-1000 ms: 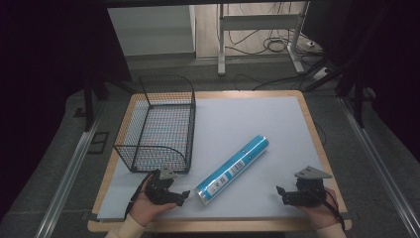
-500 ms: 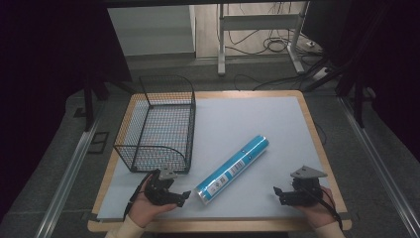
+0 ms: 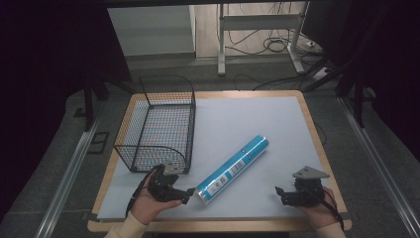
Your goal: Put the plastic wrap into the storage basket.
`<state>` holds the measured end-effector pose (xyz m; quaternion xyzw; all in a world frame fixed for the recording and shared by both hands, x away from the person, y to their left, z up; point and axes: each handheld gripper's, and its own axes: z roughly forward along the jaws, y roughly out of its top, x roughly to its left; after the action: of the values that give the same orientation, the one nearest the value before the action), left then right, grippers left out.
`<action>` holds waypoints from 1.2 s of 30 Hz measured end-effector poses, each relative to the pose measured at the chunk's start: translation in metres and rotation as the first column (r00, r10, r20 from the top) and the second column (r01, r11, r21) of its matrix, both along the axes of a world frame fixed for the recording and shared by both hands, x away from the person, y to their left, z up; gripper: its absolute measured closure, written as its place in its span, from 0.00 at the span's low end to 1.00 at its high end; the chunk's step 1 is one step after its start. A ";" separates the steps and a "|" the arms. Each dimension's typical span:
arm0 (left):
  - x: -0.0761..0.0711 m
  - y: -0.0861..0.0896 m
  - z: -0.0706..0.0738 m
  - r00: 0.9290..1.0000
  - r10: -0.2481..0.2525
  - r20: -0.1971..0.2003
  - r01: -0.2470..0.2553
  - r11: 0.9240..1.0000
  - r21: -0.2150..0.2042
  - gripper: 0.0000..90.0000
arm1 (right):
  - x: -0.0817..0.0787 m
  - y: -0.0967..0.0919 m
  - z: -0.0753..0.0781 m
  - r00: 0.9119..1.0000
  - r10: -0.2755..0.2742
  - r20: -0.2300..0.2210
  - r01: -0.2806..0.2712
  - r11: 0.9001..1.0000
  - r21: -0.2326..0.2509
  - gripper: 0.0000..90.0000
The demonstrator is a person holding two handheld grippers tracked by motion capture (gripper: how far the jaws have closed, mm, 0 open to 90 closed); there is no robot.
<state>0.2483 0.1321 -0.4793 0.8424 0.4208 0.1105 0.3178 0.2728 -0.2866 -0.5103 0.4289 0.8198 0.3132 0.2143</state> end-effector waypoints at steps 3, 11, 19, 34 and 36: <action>0.001 -0.003 0.007 1.000 -0.002 0.008 0.002 1.000 -0.016 0.19 | 0.000 0.000 0.000 1.000 -0.001 0.001 0.001 1.000 -0.001 0.09; 0.006 -0.020 0.018 0.999 -0.029 0.014 0.029 1.000 0.012 0.18 | -0.001 0.002 -0.001 1.000 0.004 0.002 -0.004 1.000 -0.007 0.09; 0.014 -0.036 0.025 0.998 -0.062 0.011 0.062 0.998 0.015 0.18 | -0.001 0.002 0.000 1.000 0.008 0.003 -0.008 1.000 -0.006 0.09; 0.030 -0.064 0.034 0.993 -0.119 0.005 0.118 0.992 0.045 0.16 | -0.002 0.002 0.000 1.000 0.009 0.010 -0.009 1.000 -0.006 0.09; 0.032 -0.067 0.035 0.993 -0.122 0.004 0.122 0.991 0.047 0.16 | -0.001 0.002 0.001 1.000 0.008 0.012 -0.008 1.000 -0.005 0.09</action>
<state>0.2804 0.0654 -0.4445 0.8733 0.3648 0.1037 0.3057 0.2713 -0.2846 -0.5096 0.4232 0.8210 0.3147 0.2189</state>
